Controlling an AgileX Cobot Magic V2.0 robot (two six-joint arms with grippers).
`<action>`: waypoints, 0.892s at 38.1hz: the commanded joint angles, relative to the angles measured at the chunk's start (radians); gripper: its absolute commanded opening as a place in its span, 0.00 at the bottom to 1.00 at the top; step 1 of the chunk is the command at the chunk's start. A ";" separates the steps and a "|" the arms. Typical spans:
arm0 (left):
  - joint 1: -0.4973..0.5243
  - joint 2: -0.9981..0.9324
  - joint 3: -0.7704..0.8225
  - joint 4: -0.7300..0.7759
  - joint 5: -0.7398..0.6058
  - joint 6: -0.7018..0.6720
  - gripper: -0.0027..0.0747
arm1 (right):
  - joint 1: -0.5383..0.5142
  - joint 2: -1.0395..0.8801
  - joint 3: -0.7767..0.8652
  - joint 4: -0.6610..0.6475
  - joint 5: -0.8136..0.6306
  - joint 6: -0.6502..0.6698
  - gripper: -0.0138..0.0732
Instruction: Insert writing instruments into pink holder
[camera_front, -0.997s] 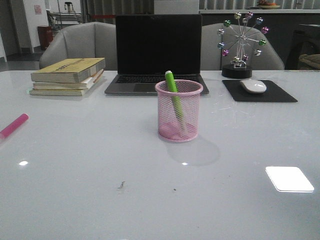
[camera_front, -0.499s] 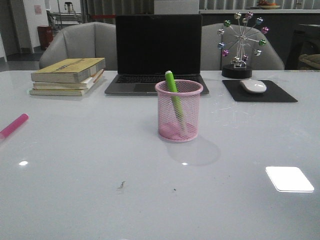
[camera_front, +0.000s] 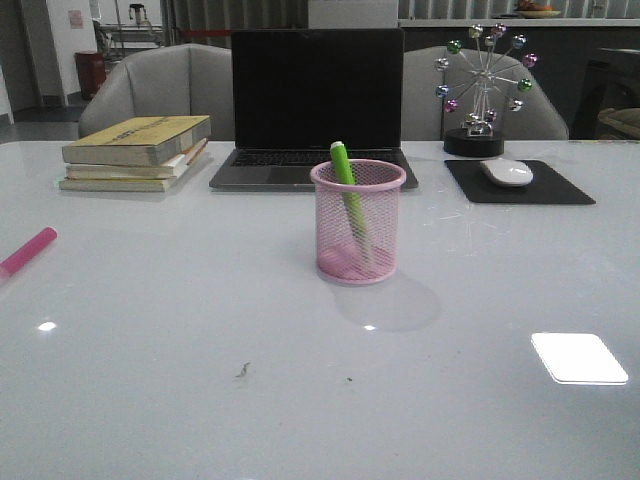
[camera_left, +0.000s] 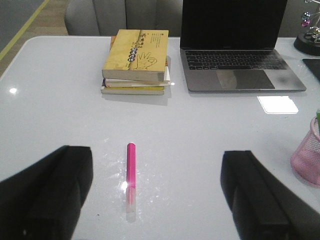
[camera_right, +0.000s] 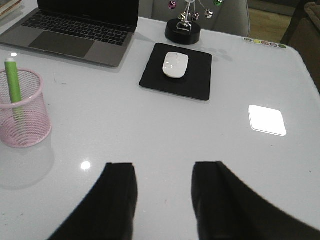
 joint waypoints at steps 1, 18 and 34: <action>0.003 0.024 -0.032 -0.015 -0.116 -0.004 0.79 | -0.005 -0.004 -0.030 0.003 -0.079 -0.012 0.61; 0.003 0.106 -0.037 -0.015 -0.517 -0.004 0.79 | -0.005 -0.004 -0.030 0.003 -0.079 -0.012 0.61; 0.003 0.276 -0.186 0.084 -0.318 -0.004 0.79 | -0.005 -0.004 -0.030 0.003 -0.079 -0.012 0.61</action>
